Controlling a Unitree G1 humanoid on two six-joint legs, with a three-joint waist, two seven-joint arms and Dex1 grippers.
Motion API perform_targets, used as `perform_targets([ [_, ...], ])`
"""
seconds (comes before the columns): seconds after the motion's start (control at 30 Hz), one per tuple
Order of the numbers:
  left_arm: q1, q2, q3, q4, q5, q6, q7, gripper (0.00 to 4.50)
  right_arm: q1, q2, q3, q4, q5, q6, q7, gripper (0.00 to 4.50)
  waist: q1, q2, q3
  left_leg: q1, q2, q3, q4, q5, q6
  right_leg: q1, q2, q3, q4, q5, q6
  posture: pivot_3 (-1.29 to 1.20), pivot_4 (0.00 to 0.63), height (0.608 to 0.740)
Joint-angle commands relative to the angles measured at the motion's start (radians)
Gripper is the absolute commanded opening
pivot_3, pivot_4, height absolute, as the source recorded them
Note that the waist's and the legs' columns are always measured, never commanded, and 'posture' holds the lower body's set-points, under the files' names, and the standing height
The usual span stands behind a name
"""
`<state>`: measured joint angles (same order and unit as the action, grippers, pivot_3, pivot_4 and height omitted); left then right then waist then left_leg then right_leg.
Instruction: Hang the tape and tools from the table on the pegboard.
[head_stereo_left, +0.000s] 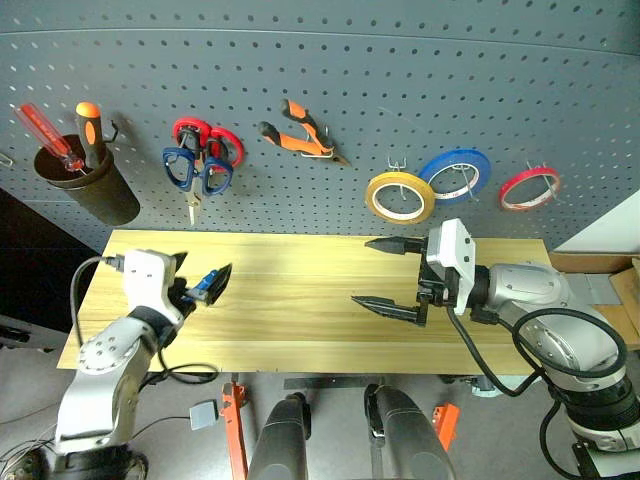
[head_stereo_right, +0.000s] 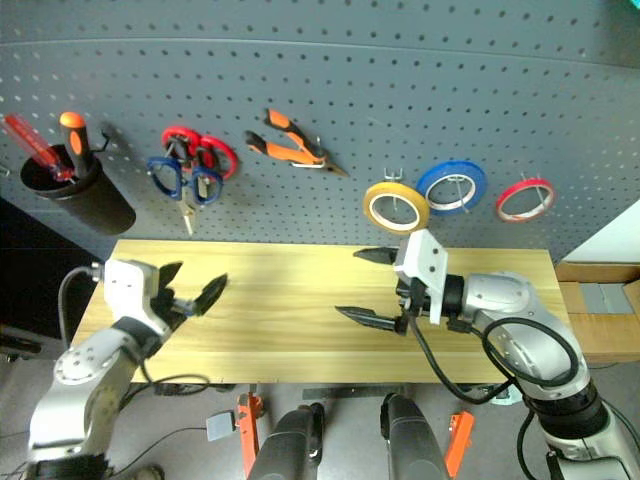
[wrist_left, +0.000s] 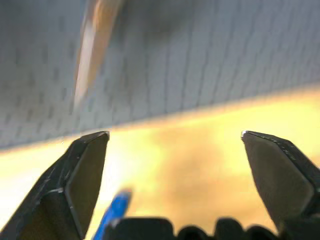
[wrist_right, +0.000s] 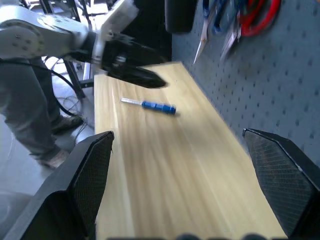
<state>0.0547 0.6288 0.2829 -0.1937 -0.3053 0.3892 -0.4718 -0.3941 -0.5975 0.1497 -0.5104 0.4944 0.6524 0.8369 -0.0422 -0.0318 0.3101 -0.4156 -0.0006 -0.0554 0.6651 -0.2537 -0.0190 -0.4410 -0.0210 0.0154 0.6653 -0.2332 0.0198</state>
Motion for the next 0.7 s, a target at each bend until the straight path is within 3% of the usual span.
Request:
perform_targets([
  [0.03, 0.0, 0.134, -0.011, 0.023, 0.061, 0.126, -0.044, 4.48, -0.022, -0.004, 0.005, -0.051, 0.074, 0.201, -0.062, 4.5, 0.001, 0.0, 0.0, 0.0, 0.0, 0.0, 0.0, 0.0, 0.0, 0.0, 0.0, 0.0, 0.0, 0.0, 0.0, -0.05, 0.306, 0.74],
  [0.23, -0.171, 0.206, -0.095, 0.153, 0.091, 0.206, -0.104, 4.48, -0.113, 0.103, -0.015, -0.058, 0.179, 0.444, -0.193, 4.5, 0.012, 0.0, 0.0, 0.0, -0.001, 0.0, 0.001, 0.003, 0.003, 0.0, 0.0, -0.001, 0.0, 0.0, 0.001, -0.04, 0.311, 0.74],
  [0.4, -0.331, 0.204, -0.193, 0.338, 0.133, 0.207, -0.159, 4.48, -0.132, 0.122, 0.02, -0.069, 0.167, 0.472, -0.237, 4.5, 0.009, 0.0, 0.0, 0.0, -0.002, 0.002, -0.001, 0.003, 0.003, -0.001, 0.0, -0.002, 0.0, 0.001, 0.0, -0.05, 0.32, 0.74],
  [0.7, -0.491, 0.153, -0.296, 0.566, 0.205, 0.177, -0.188, 4.48, -0.139, 0.126, 0.017, -0.082, 0.175, 0.49, -0.267, 4.5, 0.002, 0.0, 0.0, -0.002, -0.001, 0.002, -0.002, 0.003, 0.003, -0.002, -0.001, -0.001, -0.001, 0.001, 0.0, -0.08, 0.333, 0.74],
])
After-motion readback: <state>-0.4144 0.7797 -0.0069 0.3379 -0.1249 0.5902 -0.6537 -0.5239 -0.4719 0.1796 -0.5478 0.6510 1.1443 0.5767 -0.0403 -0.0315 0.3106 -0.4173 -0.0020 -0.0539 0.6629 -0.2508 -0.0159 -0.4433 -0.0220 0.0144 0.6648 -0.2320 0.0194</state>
